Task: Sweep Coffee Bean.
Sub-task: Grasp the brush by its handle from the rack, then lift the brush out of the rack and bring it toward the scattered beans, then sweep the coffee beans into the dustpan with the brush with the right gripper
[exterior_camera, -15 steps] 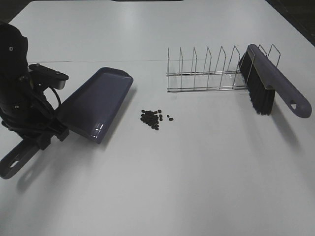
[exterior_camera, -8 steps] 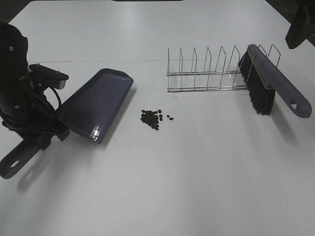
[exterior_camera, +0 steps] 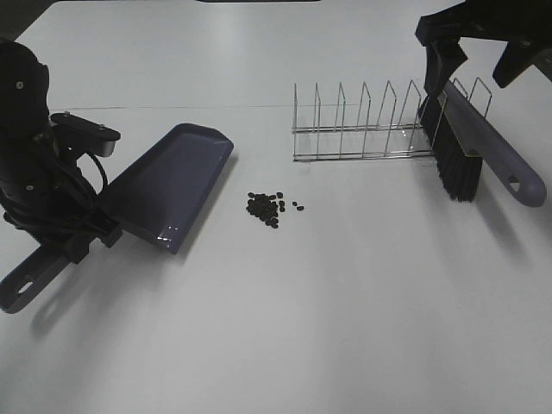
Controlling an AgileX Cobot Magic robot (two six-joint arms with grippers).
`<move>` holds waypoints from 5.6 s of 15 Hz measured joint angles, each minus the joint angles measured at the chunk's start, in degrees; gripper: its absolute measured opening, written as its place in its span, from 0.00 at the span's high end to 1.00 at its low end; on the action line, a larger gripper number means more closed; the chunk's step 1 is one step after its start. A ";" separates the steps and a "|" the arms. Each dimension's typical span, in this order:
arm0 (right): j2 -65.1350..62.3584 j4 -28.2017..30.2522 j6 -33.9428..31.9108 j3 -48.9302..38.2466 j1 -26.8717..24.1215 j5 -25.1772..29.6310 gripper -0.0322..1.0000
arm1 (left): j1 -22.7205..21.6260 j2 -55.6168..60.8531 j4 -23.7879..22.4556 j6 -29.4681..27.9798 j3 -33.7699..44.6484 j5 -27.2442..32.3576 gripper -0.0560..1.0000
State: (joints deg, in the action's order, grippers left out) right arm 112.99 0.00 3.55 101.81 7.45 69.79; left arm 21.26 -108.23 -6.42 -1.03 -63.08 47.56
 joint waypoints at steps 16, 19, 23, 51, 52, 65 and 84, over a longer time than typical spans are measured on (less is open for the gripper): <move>21.77 0.34 1.95 13.52 -6.13 -0.86 0.24 | 0.00 0.00 1.60 0.00 0.00 0.06 0.63; 22.06 0.69 1.95 13.52 -6.13 -2.01 0.24 | 0.00 0.00 1.83 0.00 0.00 0.06 0.63; 22.52 2.58 0.92 13.52 -6.13 -1.89 0.33 | 0.00 0.00 1.89 0.00 0.00 0.06 0.63; -7.68 4.18 -6.25 -18.16 -6.13 -1.32 0.67 | 0.00 0.00 -3.27 -1.83 0.00 5.73 0.64; -7.79 4.18 -6.82 -20.80 -5.96 -2.46 0.67 | 0.00 0.00 -4.64 -2.46 0.00 5.56 0.64; -0.29 17.25 -17.65 -24.41 10.66 -8.37 0.67 | 6.25 -14.55 -6.47 -3.04 -15.30 14.09 0.64; 16.67 -6.19 -7.10 -3.95 24.12 -11.46 0.67 | 6.25 -15.47 0.17 -0.23 -15.30 16.39 0.64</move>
State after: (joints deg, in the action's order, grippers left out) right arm 129.66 -6.19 -3.55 97.86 31.57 58.33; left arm 27.50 -123.70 -6.25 -1.26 -78.38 63.94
